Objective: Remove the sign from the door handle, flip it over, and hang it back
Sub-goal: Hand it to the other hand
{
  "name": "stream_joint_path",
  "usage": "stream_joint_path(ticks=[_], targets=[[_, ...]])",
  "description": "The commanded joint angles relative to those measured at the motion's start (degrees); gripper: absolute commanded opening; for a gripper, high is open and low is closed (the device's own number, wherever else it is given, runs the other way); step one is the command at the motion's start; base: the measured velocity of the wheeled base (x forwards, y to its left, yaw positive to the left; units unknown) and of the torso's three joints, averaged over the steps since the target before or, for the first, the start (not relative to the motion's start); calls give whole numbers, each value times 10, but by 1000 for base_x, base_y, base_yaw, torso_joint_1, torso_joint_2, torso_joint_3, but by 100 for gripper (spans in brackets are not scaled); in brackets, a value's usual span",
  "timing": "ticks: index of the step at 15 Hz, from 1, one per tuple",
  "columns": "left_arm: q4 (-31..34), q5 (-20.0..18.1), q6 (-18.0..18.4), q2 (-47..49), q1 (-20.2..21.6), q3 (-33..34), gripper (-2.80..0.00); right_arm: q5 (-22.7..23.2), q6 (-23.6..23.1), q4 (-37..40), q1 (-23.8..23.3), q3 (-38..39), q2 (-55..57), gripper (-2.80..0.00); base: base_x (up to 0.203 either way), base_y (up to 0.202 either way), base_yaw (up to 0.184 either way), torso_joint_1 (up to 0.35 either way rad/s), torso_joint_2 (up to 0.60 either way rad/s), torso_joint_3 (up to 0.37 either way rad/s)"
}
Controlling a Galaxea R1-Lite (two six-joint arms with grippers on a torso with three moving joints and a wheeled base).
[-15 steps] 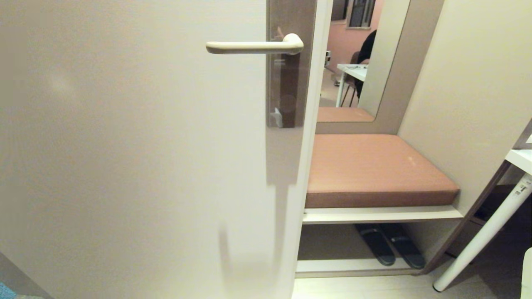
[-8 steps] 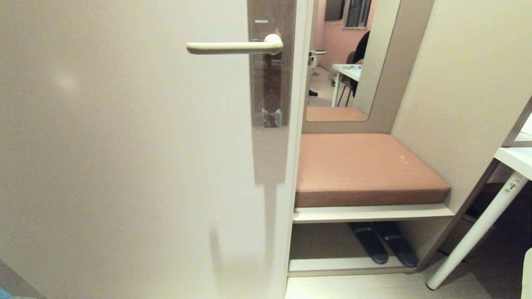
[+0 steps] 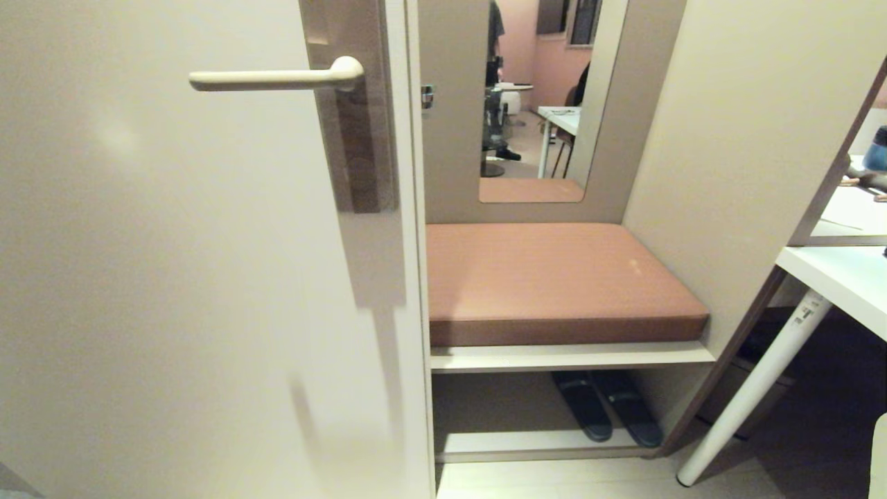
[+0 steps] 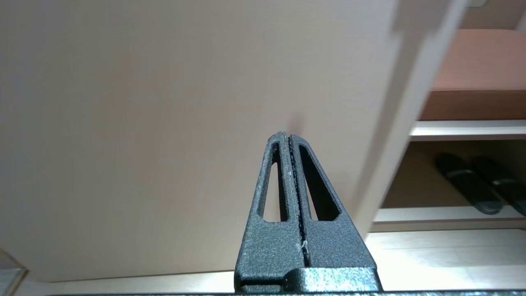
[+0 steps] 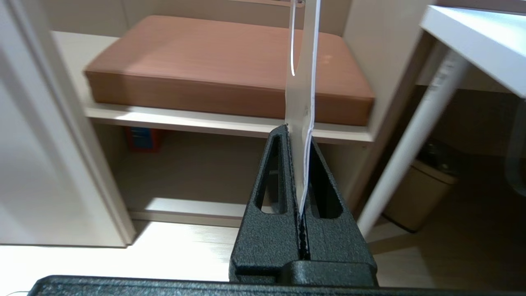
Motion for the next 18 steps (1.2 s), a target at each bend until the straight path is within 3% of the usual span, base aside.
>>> stream_joint_path(ticks=[1,4,18], targets=[[0,0,0,0,0,0,-280,0,-1,0,0,0,1,-280,0,-192,2,2,2,3],[0,0,0,0,0,0,-280,0,-1,0,0,0,1,-280,0,-127,1,1,2,4],[0,0,0,0,0,0,-280,0,-1,0,0,0,1,-280,0,0,0,0,0,0]])
